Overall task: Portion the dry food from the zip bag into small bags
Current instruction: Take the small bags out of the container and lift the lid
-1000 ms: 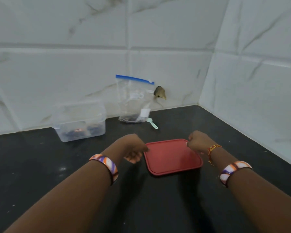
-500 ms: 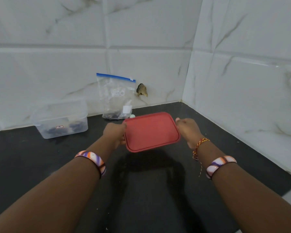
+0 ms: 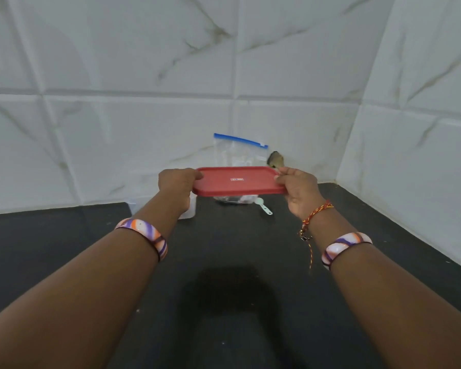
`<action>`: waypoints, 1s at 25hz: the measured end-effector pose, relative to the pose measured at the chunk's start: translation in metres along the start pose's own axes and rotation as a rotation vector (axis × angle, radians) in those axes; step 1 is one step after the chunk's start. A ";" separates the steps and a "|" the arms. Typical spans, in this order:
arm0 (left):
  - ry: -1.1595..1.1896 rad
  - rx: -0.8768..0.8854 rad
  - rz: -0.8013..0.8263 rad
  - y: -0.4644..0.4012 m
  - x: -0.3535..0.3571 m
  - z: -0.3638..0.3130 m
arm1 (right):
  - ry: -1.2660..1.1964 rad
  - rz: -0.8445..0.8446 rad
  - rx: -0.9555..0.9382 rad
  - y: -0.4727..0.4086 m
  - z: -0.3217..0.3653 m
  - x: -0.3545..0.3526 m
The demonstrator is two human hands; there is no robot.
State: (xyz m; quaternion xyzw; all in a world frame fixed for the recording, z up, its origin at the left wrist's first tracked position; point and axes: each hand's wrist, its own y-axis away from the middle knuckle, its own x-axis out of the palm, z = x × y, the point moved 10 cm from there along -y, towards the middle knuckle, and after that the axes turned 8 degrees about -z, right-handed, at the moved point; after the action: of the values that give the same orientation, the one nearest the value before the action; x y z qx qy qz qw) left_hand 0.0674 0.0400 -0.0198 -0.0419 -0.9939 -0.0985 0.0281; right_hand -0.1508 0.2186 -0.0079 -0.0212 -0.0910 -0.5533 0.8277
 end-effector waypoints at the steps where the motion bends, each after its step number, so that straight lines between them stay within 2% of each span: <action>1: -0.046 0.025 -0.010 -0.009 -0.012 -0.004 | 0.052 0.007 -0.018 0.002 -0.002 0.017; 7: -0.331 0.225 -0.096 -0.083 -0.075 -0.031 | 0.459 0.145 -0.216 0.020 -0.014 0.140; 12: -0.515 0.292 -0.159 -0.136 -0.099 -0.018 | 0.697 0.257 -0.318 0.007 -0.053 0.213; 18: -0.492 0.330 -0.223 -0.167 -0.098 -0.005 | 0.854 0.302 -0.438 -0.012 -0.082 0.248; 21: -0.553 0.373 -0.243 -0.177 -0.095 -0.007 | 1.102 0.288 -0.560 -0.015 -0.081 0.258; 25: -0.593 0.372 -0.272 -0.182 -0.095 -0.007 | 1.373 0.383 -0.673 -0.012 -0.074 0.268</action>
State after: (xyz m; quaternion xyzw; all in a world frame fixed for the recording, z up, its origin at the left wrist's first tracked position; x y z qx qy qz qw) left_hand 0.1465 -0.1468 -0.0538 0.0695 -0.9562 0.0975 -0.2671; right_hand -0.0526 -0.0406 -0.0347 0.0605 0.6183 -0.2882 0.7287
